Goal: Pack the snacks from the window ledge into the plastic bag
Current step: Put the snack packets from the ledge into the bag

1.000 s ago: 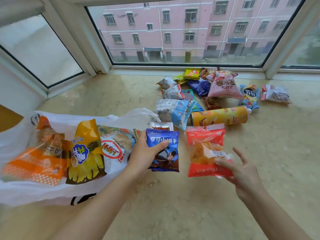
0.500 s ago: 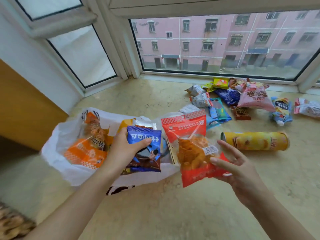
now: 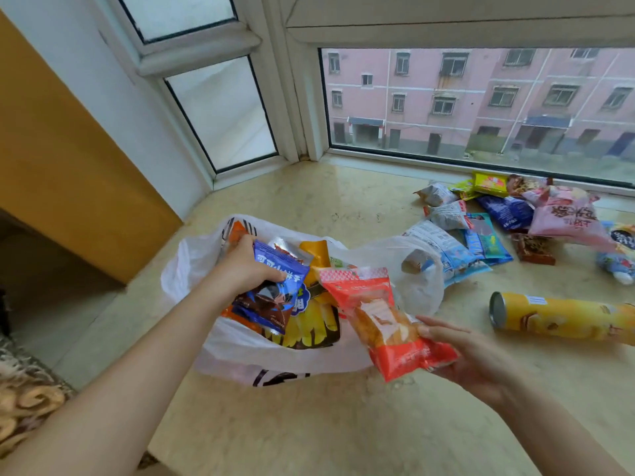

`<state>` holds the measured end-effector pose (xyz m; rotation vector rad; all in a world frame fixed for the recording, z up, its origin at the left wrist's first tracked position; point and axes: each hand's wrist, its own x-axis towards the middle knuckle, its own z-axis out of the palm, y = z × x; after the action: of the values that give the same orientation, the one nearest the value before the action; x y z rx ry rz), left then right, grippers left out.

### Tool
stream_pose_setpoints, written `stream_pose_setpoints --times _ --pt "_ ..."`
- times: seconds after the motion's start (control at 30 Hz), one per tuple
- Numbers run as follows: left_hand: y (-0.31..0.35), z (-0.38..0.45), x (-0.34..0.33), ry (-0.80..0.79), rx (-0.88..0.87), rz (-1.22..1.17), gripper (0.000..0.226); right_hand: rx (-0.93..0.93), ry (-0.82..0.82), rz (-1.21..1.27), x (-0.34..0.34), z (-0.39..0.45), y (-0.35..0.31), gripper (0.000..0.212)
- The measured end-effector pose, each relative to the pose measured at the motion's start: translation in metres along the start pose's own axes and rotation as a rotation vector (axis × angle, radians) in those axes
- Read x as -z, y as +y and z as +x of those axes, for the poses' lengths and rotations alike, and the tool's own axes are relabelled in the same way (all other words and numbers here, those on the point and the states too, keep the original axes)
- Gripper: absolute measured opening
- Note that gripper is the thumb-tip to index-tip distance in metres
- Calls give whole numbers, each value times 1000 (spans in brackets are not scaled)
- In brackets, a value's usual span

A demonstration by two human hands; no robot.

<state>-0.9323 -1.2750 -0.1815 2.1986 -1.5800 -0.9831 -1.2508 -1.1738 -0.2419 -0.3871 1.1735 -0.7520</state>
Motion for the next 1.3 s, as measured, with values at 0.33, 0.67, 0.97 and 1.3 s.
stream_pose_setpoints --times 0.33,0.67,0.97,1.3 --pt "-29 5 -2 420 -80 629 76 30 71 68 -22 28 0 58" --pt "-35 18 -13 179 -494 1116 63 32 136 82 -27 33 -2 51" --pt "-22 -1 -20 477 -690 955 32 273 205 -71 -52 40 8 45" --pt "3 -27 -74 37 -825 1058 88 767 212 -959 -94 93 47 62"
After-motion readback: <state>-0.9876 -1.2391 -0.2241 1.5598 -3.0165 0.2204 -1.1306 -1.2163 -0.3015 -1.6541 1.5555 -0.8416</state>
